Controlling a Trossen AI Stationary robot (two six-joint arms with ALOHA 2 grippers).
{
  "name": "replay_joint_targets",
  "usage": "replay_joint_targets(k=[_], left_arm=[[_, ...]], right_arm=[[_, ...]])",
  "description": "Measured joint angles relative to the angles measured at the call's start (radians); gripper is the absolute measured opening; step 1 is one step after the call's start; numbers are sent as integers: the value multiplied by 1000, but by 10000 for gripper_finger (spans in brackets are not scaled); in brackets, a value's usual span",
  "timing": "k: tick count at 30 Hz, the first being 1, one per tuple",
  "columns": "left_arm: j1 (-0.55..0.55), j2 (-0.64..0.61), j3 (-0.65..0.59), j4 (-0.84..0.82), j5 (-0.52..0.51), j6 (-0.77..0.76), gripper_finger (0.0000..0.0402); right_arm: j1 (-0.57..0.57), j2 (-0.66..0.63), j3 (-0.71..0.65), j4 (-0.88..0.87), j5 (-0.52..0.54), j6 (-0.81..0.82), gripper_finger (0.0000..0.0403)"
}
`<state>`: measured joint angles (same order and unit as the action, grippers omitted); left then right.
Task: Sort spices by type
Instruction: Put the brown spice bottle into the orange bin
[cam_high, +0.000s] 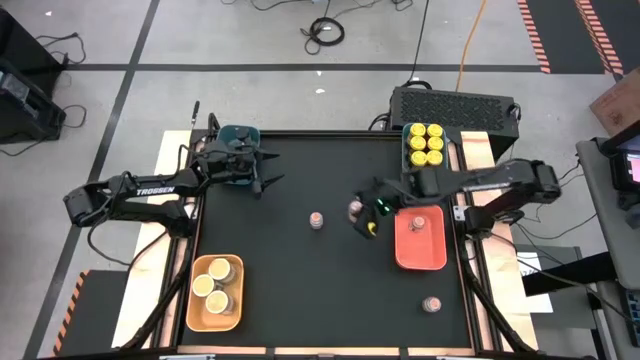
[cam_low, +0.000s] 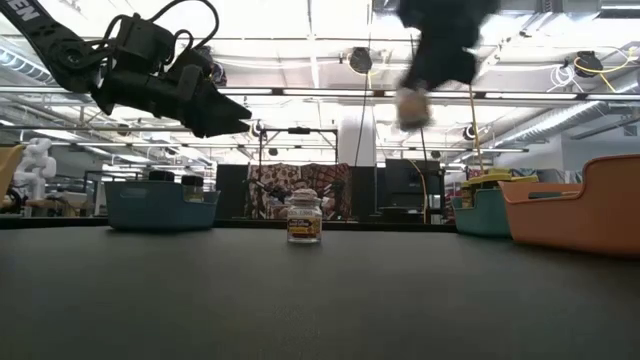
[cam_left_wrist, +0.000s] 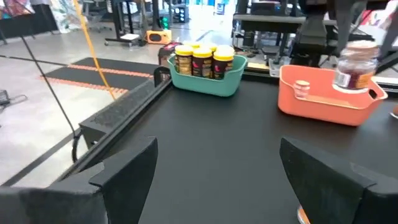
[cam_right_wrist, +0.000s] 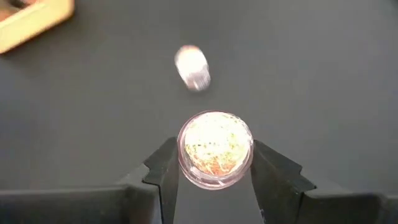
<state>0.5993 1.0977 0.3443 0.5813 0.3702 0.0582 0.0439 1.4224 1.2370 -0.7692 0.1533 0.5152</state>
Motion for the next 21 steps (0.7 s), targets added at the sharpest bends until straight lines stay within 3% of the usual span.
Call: replay_joint_targets(k=[6,12,21], left_arm=[[-33,0,-14,-69,19,-25,341],[-102,0,-14,-74,19,-48,341],[-192,0,-14,18,-25,-62,341]], right_arm=[[137,-198,-234,6,127,327,152],[288,-363,-380,-41,231,565,153],[420,-421,-444,-301,312,818,153]])
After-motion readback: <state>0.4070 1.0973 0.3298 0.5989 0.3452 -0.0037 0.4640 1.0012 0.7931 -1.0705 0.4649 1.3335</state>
